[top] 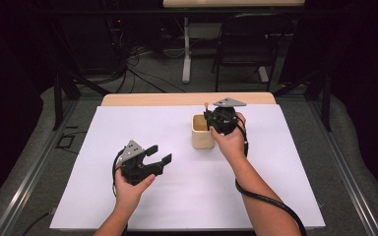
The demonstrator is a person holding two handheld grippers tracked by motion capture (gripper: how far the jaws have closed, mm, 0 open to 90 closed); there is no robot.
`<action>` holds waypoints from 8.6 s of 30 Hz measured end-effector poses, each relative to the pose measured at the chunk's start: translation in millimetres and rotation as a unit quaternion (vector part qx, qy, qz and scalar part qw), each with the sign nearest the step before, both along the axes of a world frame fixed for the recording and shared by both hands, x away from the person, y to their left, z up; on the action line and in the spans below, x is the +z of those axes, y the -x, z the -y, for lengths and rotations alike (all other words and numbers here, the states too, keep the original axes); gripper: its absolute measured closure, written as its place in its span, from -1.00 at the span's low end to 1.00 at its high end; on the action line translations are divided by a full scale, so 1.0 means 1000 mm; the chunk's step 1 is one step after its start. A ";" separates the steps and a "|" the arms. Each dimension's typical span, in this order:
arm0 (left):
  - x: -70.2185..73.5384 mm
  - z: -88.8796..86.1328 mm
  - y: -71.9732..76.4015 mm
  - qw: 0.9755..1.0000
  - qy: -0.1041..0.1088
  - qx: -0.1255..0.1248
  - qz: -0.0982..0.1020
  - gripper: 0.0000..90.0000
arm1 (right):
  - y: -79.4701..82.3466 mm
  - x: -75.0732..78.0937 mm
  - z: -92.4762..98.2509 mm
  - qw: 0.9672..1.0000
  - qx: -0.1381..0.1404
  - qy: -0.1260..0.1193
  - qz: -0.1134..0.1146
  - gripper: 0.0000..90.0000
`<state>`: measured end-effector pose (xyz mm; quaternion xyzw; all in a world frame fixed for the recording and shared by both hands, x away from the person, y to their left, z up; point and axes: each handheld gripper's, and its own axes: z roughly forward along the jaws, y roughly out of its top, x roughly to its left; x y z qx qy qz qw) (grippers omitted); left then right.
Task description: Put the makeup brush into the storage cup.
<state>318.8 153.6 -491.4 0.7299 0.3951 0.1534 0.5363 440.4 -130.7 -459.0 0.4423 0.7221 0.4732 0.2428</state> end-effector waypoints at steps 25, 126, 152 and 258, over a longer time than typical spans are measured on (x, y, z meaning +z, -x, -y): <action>0.001 0.000 0.000 1.000 -0.001 0.002 0.000 -0.23 | 0.000 -0.004 -0.005 1.000 0.006 0.019 -0.002 0.86; 0.002 -0.002 0.000 1.000 0.000 0.005 -0.001 -0.23 | -0.001 -0.016 -0.006 0.999 0.010 0.026 -0.038 0.05; 0.000 -0.005 -0.001 1.000 0.003 0.006 -0.002 -0.23 | 0.008 -0.005 -0.006 0.999 0.016 0.028 -0.031 -0.08; 0.005 -0.012 0.000 1.000 0.009 0.018 0.003 -0.23 | 0.125 -0.060 0.046 0.999 0.032 -0.012 -0.022 -0.07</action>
